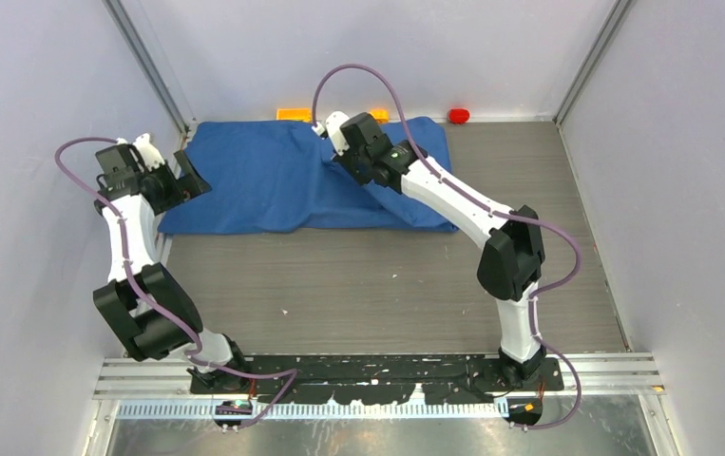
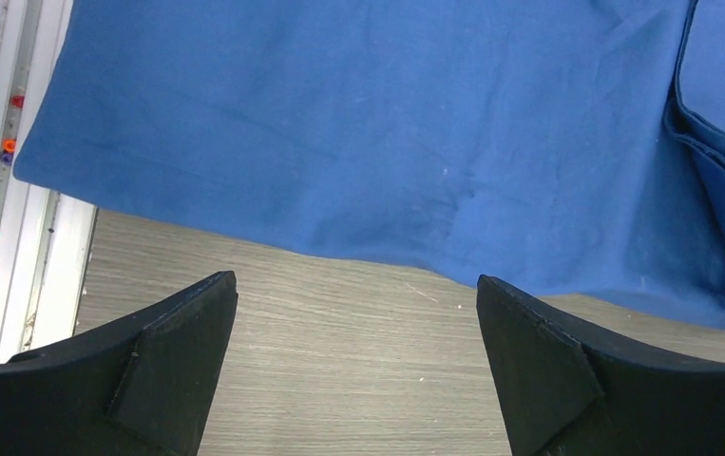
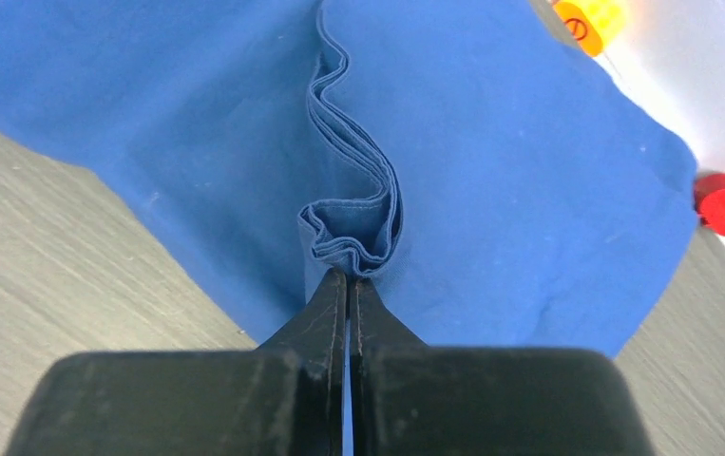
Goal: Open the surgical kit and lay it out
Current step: Open the surgical kit at the center of the board.
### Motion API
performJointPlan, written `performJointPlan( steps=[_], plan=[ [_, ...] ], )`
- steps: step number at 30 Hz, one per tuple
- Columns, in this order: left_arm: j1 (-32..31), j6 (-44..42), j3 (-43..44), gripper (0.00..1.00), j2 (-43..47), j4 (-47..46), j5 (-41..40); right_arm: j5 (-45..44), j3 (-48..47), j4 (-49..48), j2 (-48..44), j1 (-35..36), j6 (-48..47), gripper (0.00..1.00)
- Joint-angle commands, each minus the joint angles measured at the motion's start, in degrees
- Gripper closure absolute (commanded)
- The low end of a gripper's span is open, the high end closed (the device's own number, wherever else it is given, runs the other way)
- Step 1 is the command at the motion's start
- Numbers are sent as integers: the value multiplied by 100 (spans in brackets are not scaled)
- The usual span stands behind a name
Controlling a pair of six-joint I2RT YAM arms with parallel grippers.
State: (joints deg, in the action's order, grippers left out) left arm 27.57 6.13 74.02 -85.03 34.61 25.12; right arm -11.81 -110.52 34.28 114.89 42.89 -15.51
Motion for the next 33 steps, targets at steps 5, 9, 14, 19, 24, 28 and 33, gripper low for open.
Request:
performJointPlan(
  steps=[5, 9, 14, 19, 24, 28, 33],
  plan=[
    [-215, 74, 535, 0, -130, -35, 73, 270, 112, 340, -663, -1028, 649, 99],
    [-340, 38, 656, 0, -245, -65, 68, 348, 1203, 333, -1969, -2755, 901, 100],
    [-485, 37, 622, 0, -336, -155, 99, 769, 2960, -275, -3412, -5850, 966, 99],
    [-609, 0, 603, 0, -504, -146, 85, 428, 4238, -894, -4084, -6863, 678, 19],
    [-630, -166, 581, 0, -629, -121, -3, 504, 4831, -1167, -4185, -6869, 756, 14],
    [-660, -340, 586, 0, -739, -166, -56, 1300, 4644, -1059, -3850, -6786, 985, 12],
    [-1092, -576, 933, 0, -1163, -276, -91, 1247, 3902, -998, -2980, -5668, 751, 12]
  ],
)
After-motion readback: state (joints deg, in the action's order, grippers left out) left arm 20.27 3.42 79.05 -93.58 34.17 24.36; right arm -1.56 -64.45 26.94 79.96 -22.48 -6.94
